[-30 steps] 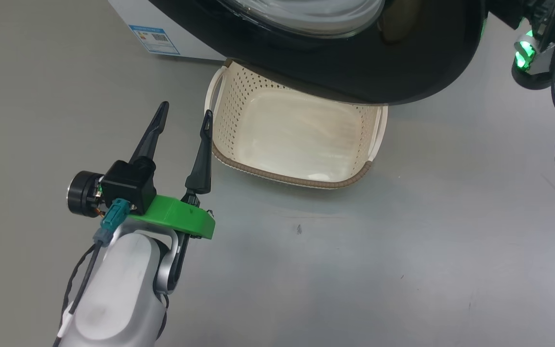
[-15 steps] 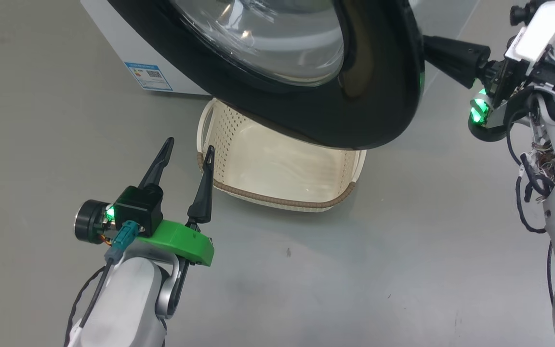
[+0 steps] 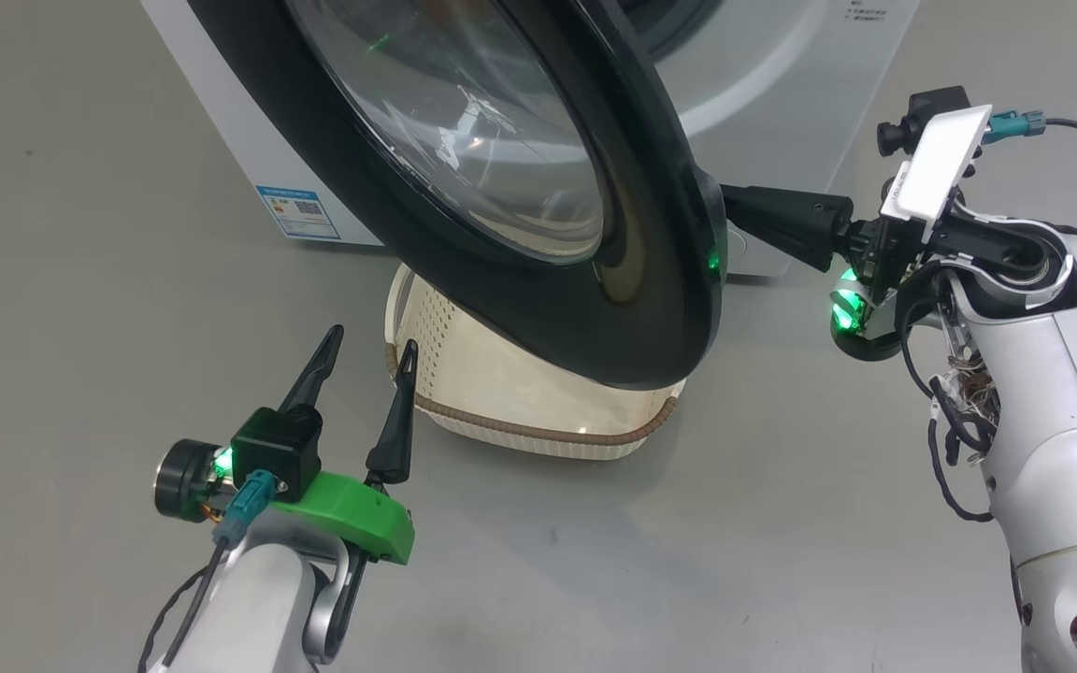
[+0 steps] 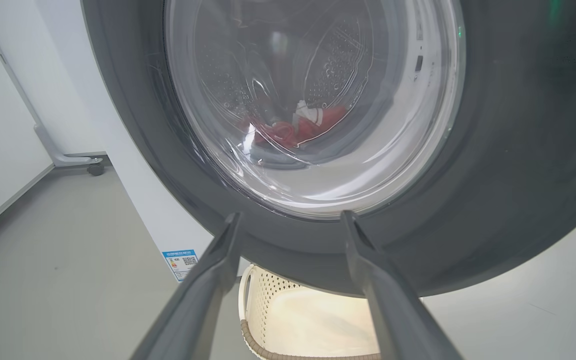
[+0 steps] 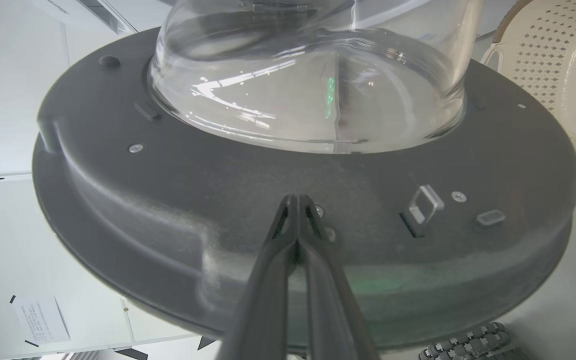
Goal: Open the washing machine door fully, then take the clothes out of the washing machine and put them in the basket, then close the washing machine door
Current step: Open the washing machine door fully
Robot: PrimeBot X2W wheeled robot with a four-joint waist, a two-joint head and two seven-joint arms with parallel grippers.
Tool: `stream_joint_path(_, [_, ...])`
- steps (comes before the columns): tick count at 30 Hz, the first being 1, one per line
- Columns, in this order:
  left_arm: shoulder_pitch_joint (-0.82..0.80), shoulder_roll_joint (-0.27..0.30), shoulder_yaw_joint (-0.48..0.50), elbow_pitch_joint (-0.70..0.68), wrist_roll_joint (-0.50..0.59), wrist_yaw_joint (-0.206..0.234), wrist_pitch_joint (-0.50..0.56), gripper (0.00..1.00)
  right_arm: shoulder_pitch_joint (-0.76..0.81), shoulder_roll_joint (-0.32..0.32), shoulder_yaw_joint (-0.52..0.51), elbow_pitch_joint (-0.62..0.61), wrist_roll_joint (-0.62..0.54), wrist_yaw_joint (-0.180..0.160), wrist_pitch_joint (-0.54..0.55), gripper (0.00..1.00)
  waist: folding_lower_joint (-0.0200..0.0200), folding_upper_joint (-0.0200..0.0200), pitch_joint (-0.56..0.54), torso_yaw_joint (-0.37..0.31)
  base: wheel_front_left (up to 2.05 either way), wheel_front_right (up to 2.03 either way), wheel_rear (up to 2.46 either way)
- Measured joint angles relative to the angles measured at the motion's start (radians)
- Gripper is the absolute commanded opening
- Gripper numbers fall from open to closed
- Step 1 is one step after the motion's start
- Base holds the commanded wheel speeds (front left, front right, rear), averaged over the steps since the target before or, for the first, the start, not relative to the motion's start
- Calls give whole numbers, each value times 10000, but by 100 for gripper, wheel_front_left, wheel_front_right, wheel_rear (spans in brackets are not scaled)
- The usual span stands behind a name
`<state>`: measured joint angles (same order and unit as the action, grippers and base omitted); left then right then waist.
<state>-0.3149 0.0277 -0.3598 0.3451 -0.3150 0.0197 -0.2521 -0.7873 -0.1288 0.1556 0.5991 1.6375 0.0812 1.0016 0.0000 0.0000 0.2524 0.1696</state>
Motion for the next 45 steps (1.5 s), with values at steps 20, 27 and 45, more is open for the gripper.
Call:
stream_joint_path(20, [241, 15, -98, 38, -4, -86, 0, 100, 1057, 449, 560, -401, 265, 104, 182, 0, 0, 0, -709, 501, 0, 0, 0])
stream_joint_path(27, [291, 17, -201, 44, -33, -86, 0, 100, 1455, 541, 897, -558, 362, 144, 182, 0, 0, 0, -819, 865, 0, 0, 0])
stream_joint_path(45, [399, 23, -362, 19, -196, -86, 0, 100, 2036, 593, 1659, -842, 658, 146, -102, 0, 0, 0, -1004, 2018, 0, 0, 0])
